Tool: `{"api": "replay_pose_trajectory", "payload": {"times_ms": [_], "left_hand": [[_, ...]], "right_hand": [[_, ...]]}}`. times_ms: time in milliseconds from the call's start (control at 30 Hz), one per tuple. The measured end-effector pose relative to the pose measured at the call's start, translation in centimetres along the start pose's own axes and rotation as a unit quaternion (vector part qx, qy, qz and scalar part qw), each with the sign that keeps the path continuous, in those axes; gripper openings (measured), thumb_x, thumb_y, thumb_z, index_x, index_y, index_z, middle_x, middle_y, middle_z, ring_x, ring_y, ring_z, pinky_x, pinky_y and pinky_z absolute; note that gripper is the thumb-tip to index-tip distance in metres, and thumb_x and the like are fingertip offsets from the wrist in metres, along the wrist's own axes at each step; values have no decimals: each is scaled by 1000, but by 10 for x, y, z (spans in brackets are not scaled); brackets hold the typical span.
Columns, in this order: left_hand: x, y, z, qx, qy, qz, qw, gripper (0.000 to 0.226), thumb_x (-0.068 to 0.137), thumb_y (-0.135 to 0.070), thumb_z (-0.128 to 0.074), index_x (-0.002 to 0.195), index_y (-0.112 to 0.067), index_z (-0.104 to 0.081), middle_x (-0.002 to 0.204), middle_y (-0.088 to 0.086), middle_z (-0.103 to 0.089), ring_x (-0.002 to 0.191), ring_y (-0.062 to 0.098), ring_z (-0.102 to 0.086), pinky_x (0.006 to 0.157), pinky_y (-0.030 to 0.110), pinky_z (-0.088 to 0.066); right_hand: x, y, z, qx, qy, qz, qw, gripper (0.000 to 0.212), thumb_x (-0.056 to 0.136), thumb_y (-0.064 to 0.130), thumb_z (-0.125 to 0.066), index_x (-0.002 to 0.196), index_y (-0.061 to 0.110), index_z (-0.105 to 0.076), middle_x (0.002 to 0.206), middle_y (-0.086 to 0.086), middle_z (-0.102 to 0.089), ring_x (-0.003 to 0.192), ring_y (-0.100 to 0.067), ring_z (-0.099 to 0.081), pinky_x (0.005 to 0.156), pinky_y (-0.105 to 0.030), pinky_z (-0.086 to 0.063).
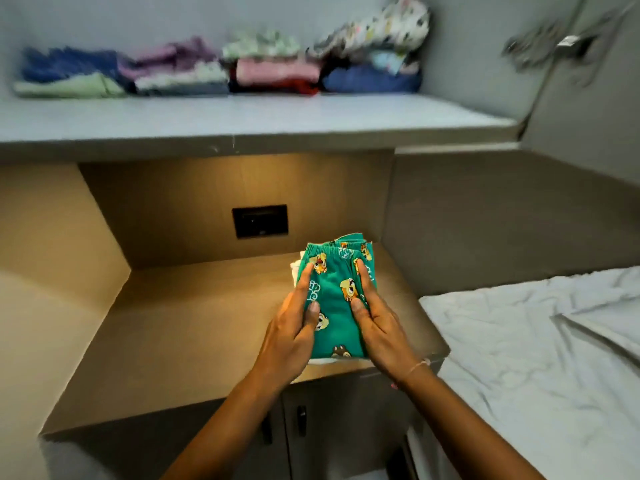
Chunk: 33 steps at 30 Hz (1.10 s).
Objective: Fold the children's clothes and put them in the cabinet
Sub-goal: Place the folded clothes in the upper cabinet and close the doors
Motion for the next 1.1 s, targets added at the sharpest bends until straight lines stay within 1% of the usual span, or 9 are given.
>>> {"api": "replay_pose_trajectory", "payload": {"times_ms": [33, 133, 233, 333, 567, 733, 833, 967, 1100], "left_hand": [[3, -30, 1, 6, 0, -40, 999, 52, 101, -39, -37, 147, -54, -15, 139, -5, -47, 116, 13, -60, 88, 43, -57], [14, -120, 8, -6, -14, -136, 991, 54, 97, -49, -35, 145, -58, -14, 141, -10, -44, 115, 6, -59, 85, 35, -58], [38, -200, 19, 8, -37, -215, 976, 54, 97, -46, -34, 144, -59, -12, 143, -15, -43, 115, -5, -55, 92, 29, -53], [76, -257, 31, 21, -56, -247, 967, 54, 96, -46, -35, 143, -61, -12, 143, -12, -45, 118, 0, -54, 99, 38, -50], [200, -306, 33, 44, -22, -207, 977, 55, 103, -32, -39, 145, -57, -14, 152, -5, -39, 131, 17, -47, 107, 46, -43], [272, -258, 12, 160, 12, -67, 985, 56, 101, -32, -41, 151, -40, -17, 148, 5, -46, 125, 22, -52, 104, 40, -44], [288, -227, 7, 315, 34, -2, 948, 53, 100, -46, -36, 151, -38, -22, 157, 5, -32, 144, 32, -25, 115, 48, -25], [283, -231, 28, 446, 19, 4, 895, 54, 97, -59, -23, 148, -42, -26, 158, 2, -30, 144, 34, -22, 114, 57, -20], [259, -215, 71, 520, 26, 5, 854, 57, 96, -55, -25, 148, -32, -31, 157, 3, -33, 140, 28, -33, 111, 52, -29]], "right_hand": [[-2, 26, 18, 2, -9, 30, 1000, 53, 97, 54, -39, 142, 61, -12, 139, 18, -47, 113, -1, -61, 83, -29, -58], [-4, 103, 73, 9, -43, 102, 994, 56, 94, 57, -41, 143, 58, -14, 149, 15, -38, 127, -12, -52, 96, -46, -52], [7, 173, 122, -3, -84, 173, 981, 53, 96, 50, -43, 142, 59, -18, 150, 16, -39, 131, -12, -48, 103, -48, -45], [31, 228, 158, -2, -97, 203, 974, 52, 93, 49, -45, 136, 67, -21, 144, 16, -46, 122, -11, -57, 99, -46, -50], [133, 270, 219, -39, -142, 178, 973, 47, 97, 44, -43, 125, 75, -21, 138, -5, -53, 115, -24, -60, 97, -50, -50], [206, 217, 228, -143, -141, 33, 979, 51, 100, 34, -43, 147, 41, -25, 140, -13, -52, 125, -33, -51, 107, -46, -40], [219, 193, 228, -304, -173, -60, 935, 47, 99, 35, -42, 144, 23, -34, 135, -16, -55, 119, -36, -54, 100, -43, -45], [216, 233, 220, -379, -224, 49, 897, 46, 95, 33, -45, 139, 20, -39, 137, -12, -53, 120, -35, -53, 95, -42, -44], [233, 215, 177, -450, -17, 34, 892, 51, 99, 39, -37, 144, 16, -37, 153, -11, -36, 137, -32, -35, 110, -39, -29]]}}
Point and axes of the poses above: each hand's wrist, its own x-axis towards the middle knuckle, its own z-axis out of the back of the hand, y = z × x, the point moved 10 cm from there along x, towards the middle knuckle
